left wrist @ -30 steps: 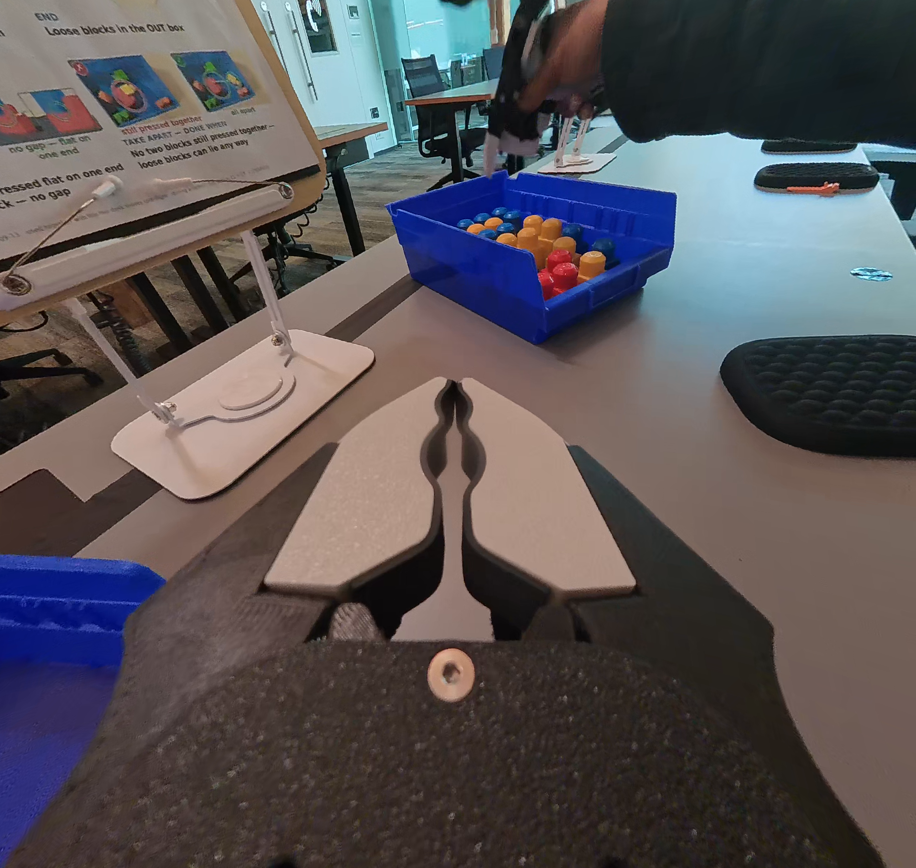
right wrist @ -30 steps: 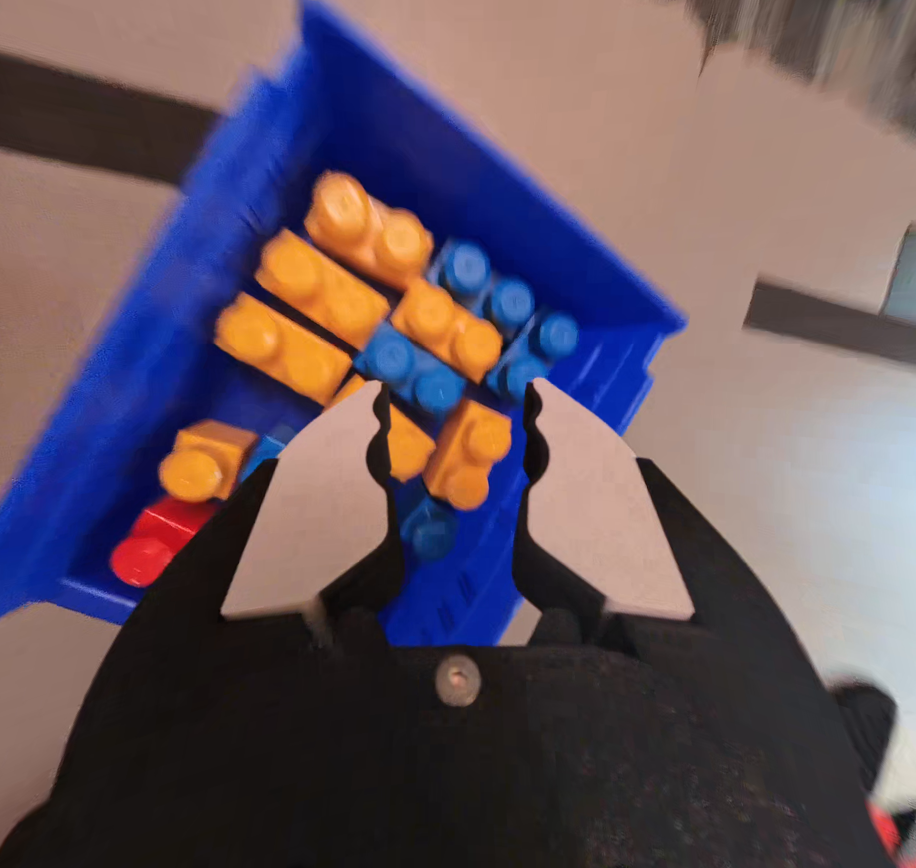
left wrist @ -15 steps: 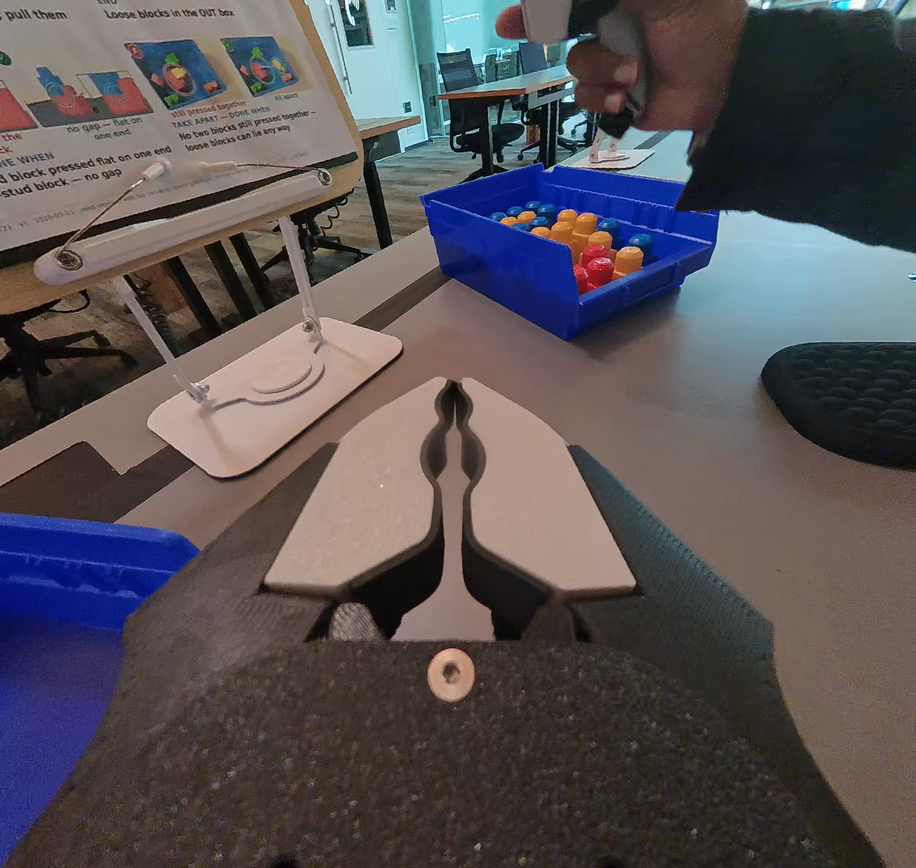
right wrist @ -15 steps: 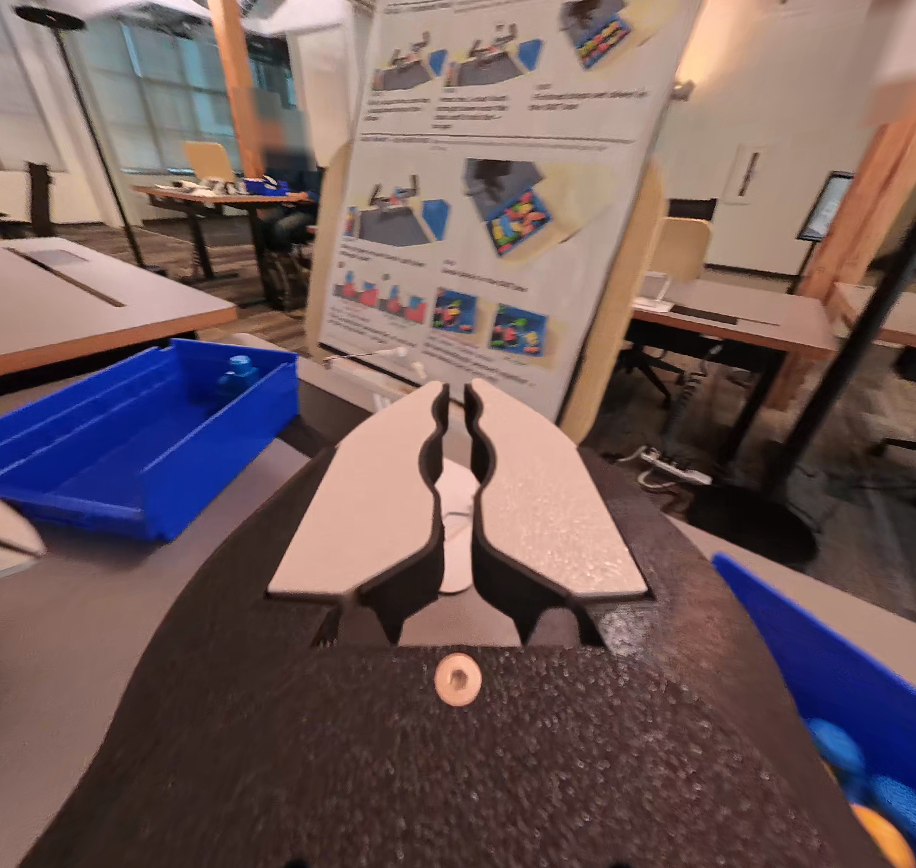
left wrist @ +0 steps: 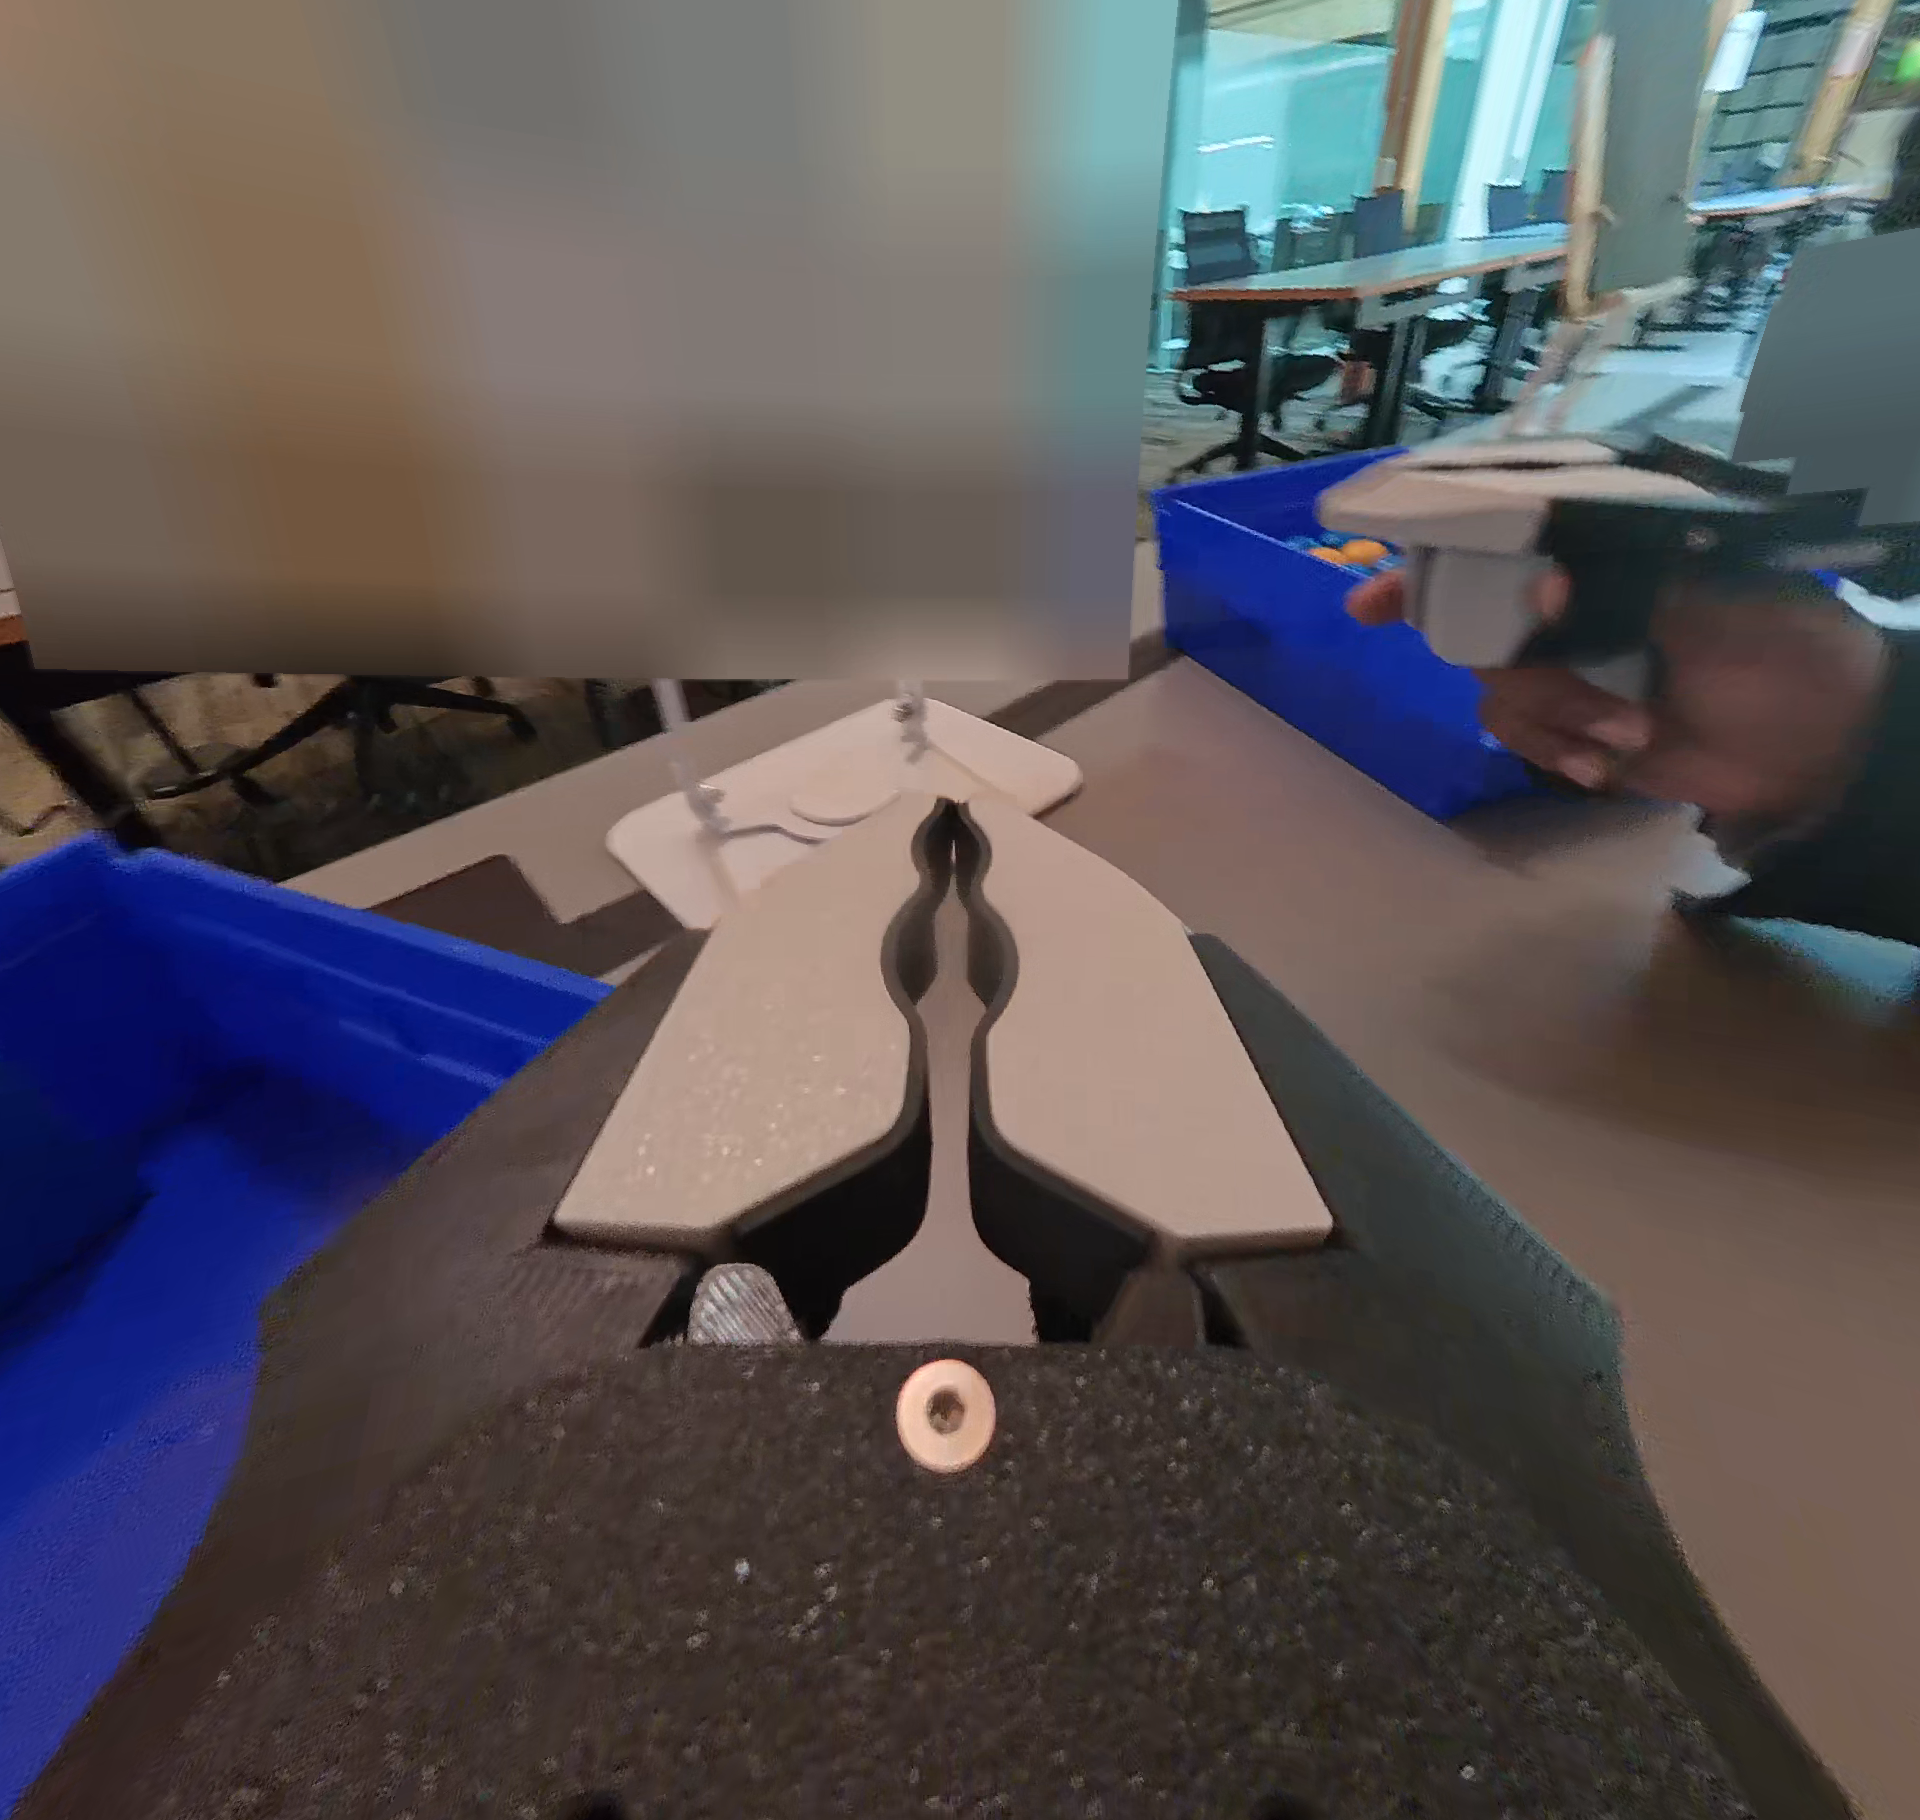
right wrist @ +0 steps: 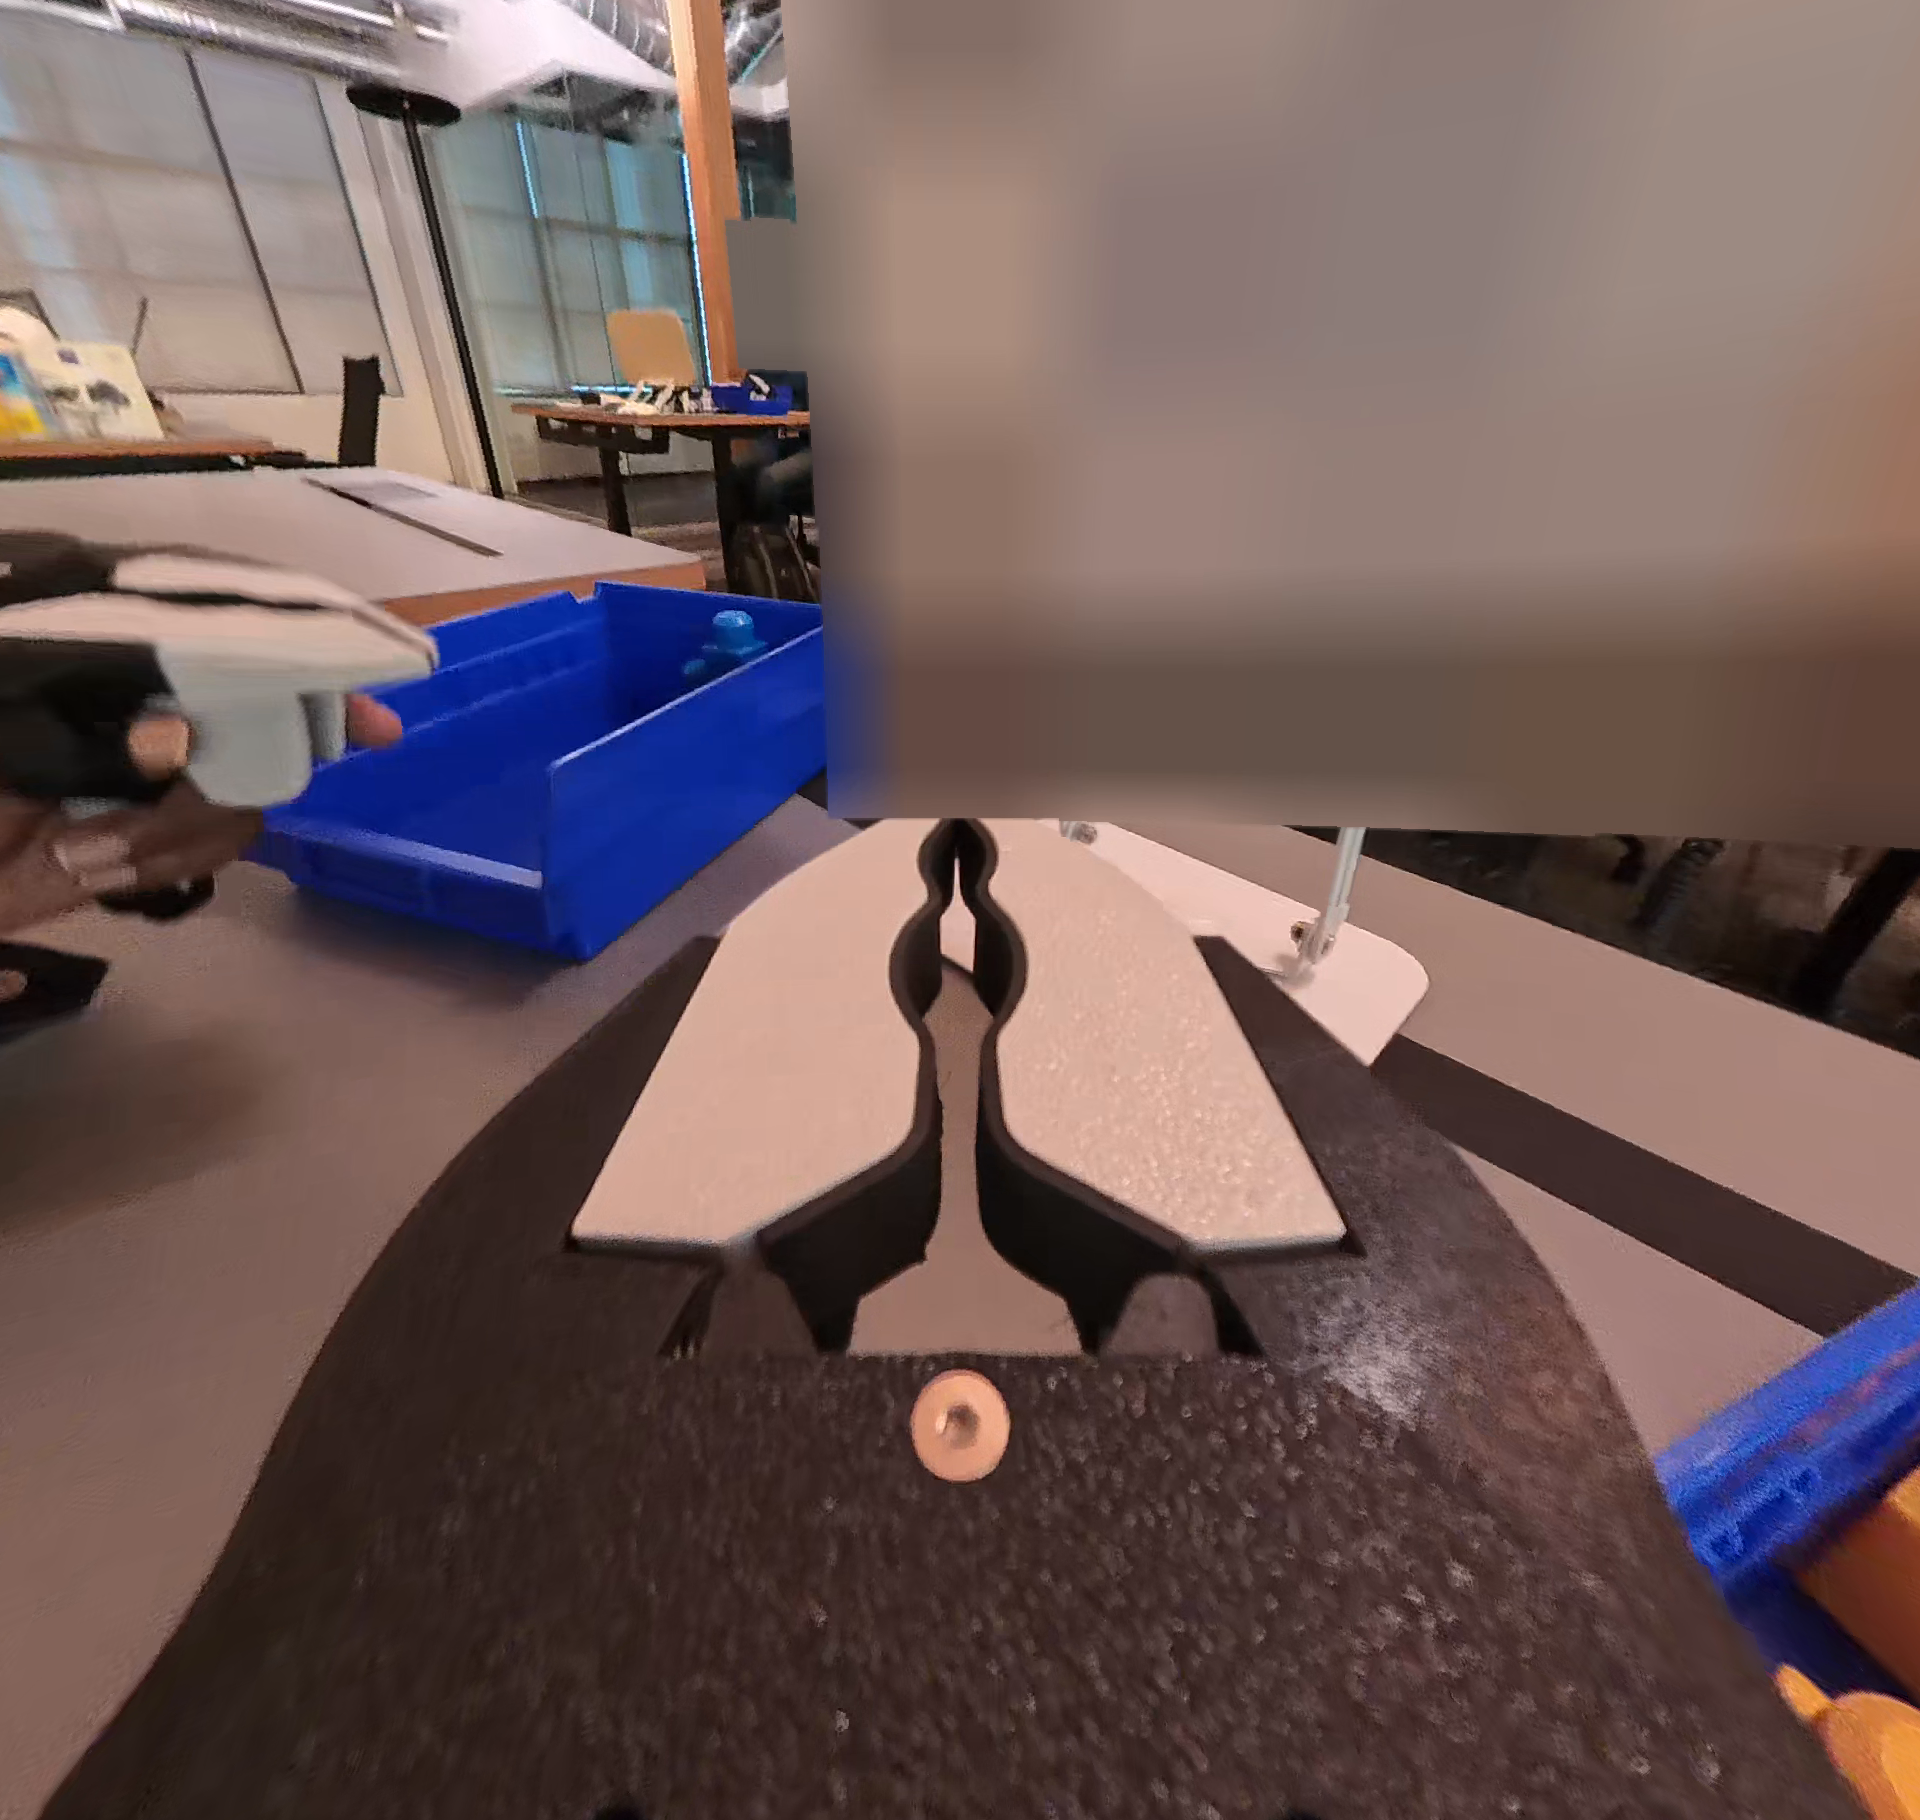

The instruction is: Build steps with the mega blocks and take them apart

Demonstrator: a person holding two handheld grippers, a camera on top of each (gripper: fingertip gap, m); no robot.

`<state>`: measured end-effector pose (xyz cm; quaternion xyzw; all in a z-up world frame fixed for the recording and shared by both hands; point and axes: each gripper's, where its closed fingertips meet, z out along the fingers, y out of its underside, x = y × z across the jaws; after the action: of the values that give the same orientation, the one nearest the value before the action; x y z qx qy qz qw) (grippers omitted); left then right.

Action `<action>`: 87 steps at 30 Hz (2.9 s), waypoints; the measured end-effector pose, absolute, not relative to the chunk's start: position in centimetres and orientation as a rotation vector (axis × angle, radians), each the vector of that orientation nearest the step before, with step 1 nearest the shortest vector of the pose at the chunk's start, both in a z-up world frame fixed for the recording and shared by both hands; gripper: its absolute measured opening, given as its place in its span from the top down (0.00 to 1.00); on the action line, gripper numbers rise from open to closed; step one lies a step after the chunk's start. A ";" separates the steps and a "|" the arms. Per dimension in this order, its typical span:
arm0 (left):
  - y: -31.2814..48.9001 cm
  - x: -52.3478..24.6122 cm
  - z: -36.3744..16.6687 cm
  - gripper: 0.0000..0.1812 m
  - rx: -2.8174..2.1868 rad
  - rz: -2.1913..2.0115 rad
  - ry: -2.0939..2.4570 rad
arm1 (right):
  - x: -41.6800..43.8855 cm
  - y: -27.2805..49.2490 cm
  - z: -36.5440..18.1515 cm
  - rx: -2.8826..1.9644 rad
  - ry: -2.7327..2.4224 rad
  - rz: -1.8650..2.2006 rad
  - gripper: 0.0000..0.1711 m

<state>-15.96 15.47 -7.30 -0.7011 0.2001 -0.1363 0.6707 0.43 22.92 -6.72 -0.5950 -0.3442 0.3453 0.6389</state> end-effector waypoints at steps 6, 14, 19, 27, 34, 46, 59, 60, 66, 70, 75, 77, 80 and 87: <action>19.2 -25.9 -2.8 0.95 -1.583 -0.092 0.116 | 0.2 22.3 -6.8 -1.350 -0.816 0.807 1.00; 25.9 -37.8 -3.8 0.72 -1.745 0.142 -0.235 | -0.7 21.5 -8.0 -1.360 -0.892 0.798 1.00; 29.0 -41.8 -9.1 0.66 -1.931 0.257 -0.324 | -1.0 21.3 -8.5 -1.364 -0.922 0.798 1.00; 31.3 -42.7 -15.7 0.66 -2.108 0.337 -0.316 | -1.6 21.0 -9.5 -1.373 -0.981 0.795 1.00; 32.7 -43.0 -17.5 0.71 -2.181 0.394 -0.311 | -2.1 20.6 -10.0 -1.378 -1.017 0.800 1.00; 31.5 -41.1 -13.2 0.78 -2.084 0.358 -0.172 | -2.1 20.6 -10.1 -1.374 -1.028 0.785 1.00; 22.8 -20.3 -3.5 0.78 -1.743 -0.168 0.302 | -2.4 19.8 -9.3 -1.330 -1.036 0.638 0.99; 21.9 -18.8 -3.5 0.78 -1.729 -0.199 0.339 | -2.6 19.6 -9.3 -1.321 -1.050 0.612 0.99; 17.2 -12.0 -5.2 0.78 -1.693 -0.367 0.457 | -4.6 17.3 -9.4 -1.260 -1.140 0.528 0.82; 15.7 -9.3 -6.6 0.78 -1.681 -0.453 0.478 | -6.3 15.8 -10.7 -1.284 -1.200 0.527 0.69; 14.7 -6.5 -7.9 0.78 -1.682 -0.555 0.504 | -7.3 15.0 -11.3 -1.287 -1.197 0.474 0.71; 14.6 -6.2 -8.1 0.78 -1.682 -0.561 0.506 | -7.2 15.0 -11.4 -1.276 -1.209 0.451 0.78; 14.5 -6.3 -8.1 0.78 -1.687 -0.583 0.500 | -7.1 15.0 -11.4 -1.294 -1.215 0.453 0.79; 14.2 -9.2 -3.8 0.79 -1.572 -0.575 0.429 | -6.4 16.6 -14.4 -1.371 -1.265 0.404 0.79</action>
<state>-9.19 14.25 -3.84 -0.6918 0.1888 -0.2530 0.6495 -6.44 16.61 -14.35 -0.5862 -0.5409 0.1728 0.5779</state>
